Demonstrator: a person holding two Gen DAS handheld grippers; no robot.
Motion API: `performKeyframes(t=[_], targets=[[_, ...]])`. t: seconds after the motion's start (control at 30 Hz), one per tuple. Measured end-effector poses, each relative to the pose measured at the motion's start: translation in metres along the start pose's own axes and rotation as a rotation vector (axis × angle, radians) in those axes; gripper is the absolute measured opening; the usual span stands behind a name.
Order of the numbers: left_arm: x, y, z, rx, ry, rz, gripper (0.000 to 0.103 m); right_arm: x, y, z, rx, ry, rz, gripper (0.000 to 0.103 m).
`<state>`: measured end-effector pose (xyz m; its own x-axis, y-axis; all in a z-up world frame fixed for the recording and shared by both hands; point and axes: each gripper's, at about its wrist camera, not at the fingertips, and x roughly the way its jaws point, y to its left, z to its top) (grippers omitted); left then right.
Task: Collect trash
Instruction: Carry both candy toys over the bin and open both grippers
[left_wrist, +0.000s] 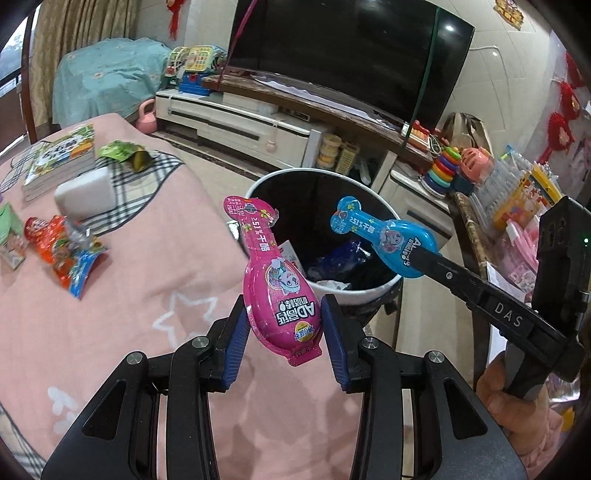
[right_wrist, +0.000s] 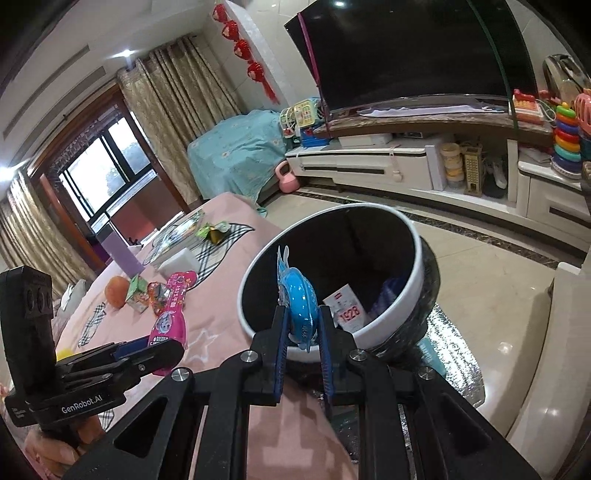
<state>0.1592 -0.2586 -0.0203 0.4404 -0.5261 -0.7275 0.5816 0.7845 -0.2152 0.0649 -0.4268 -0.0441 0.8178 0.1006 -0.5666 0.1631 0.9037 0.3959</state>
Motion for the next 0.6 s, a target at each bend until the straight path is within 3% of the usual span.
performKeyframes(t=[0.6], targets=[[0.035, -0.019, 0.025, 0.042, 0.034, -0.005, 0.038, 0.024, -0.020, 0.018, 0.009, 0.028, -0.047, 0.016]])
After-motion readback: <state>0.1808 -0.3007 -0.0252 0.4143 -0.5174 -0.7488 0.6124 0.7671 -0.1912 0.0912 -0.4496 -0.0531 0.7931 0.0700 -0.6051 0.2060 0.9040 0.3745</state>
